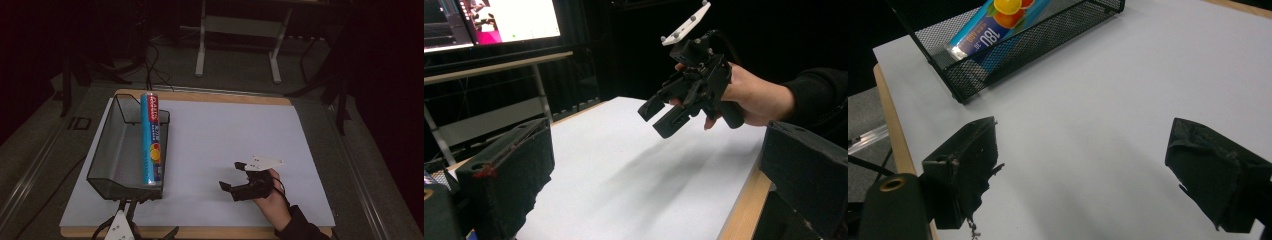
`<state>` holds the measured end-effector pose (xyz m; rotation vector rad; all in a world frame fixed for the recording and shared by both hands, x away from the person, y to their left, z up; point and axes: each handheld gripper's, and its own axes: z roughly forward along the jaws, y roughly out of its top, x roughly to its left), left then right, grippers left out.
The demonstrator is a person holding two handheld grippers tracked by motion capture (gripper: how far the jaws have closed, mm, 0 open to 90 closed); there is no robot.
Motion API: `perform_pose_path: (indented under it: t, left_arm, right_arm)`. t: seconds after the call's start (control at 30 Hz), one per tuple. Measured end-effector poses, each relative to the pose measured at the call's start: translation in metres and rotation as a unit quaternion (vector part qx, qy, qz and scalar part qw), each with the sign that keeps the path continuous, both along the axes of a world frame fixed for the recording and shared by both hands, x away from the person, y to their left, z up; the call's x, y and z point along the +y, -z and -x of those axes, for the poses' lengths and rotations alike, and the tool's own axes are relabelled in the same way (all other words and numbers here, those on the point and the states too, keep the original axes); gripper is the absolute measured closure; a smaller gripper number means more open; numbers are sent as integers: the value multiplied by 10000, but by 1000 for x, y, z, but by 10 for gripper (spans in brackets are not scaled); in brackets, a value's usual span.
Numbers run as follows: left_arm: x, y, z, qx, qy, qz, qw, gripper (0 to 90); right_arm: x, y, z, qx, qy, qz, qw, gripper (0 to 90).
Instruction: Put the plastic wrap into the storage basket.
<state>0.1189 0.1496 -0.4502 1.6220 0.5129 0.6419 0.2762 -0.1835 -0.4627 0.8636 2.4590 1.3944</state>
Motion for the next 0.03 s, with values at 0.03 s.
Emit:
perform_pose_path:
  t: [0.03]
  left_arm:
    - [0,0,0,0,0,0,10000,20]
  right_arm:
    - [0,0,0,0,0,0,10000,133]
